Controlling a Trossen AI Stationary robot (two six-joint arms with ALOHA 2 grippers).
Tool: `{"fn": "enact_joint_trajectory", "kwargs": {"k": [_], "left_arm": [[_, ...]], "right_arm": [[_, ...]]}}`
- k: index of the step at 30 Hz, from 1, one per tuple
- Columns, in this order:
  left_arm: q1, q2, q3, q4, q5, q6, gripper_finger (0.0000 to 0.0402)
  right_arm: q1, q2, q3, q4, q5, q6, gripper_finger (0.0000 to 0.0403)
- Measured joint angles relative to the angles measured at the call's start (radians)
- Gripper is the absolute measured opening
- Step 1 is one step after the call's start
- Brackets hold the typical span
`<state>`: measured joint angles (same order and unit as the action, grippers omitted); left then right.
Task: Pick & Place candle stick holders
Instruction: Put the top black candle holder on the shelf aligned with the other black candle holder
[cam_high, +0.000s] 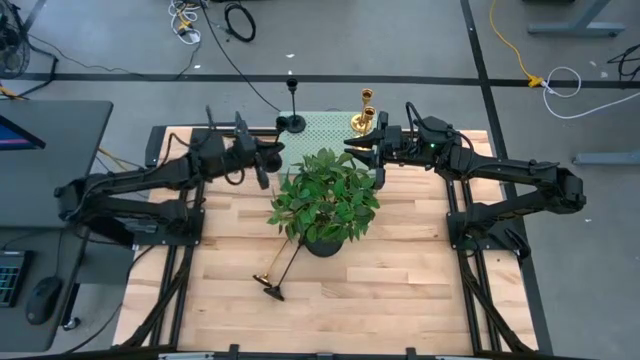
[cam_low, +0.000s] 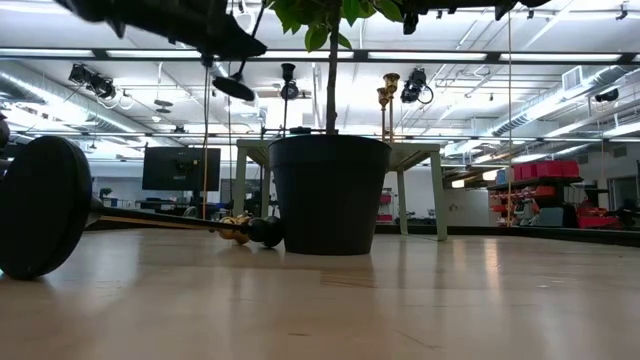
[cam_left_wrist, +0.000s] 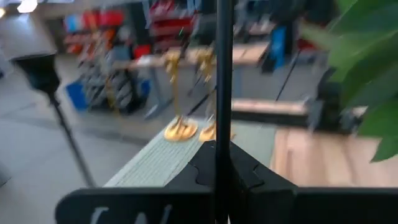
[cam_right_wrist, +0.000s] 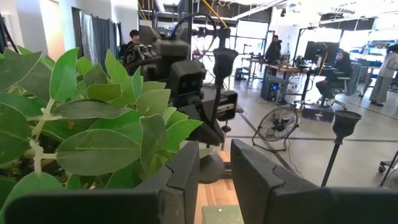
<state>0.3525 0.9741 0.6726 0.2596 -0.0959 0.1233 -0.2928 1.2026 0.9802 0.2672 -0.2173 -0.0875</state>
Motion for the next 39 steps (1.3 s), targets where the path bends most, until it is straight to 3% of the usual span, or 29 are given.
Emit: {"fn": "enact_joint_trajectory", "kwargs": {"k": [6, 11, 18, 29, 39], "left_arm": [[0.120, 0.001, -0.187, 0.375, 0.192, -0.030, 0.0007], [0.201, 0.005, -0.257, 0.548, 0.283, -0.037, 0.0007], [0.261, 0.155, -0.241, 0.657, 0.352, -0.054, 0.0007], [0.347, 0.398, -0.197, 0.917, 0.483, -0.129, 0.0007], [0.352, 0.547, -0.099, 0.917, 0.510, -0.138, 0.0007]], "right_arm": [[0.000, 0.000, 0.000, 0.000, 0.000, 0.000, 0.0091], [0.000, 0.000, 0.000, 0.000, 0.004, -0.008, 0.0091], [0.000, 0.000, 0.000, 0.000, 0.079, -0.011, 0.0091], [0.000, 0.000, 0.000, 0.000, 0.079, -0.009, 0.0091], [0.000, 0.000, 0.000, 0.000, 0.079, -0.008, 0.0091]]}}
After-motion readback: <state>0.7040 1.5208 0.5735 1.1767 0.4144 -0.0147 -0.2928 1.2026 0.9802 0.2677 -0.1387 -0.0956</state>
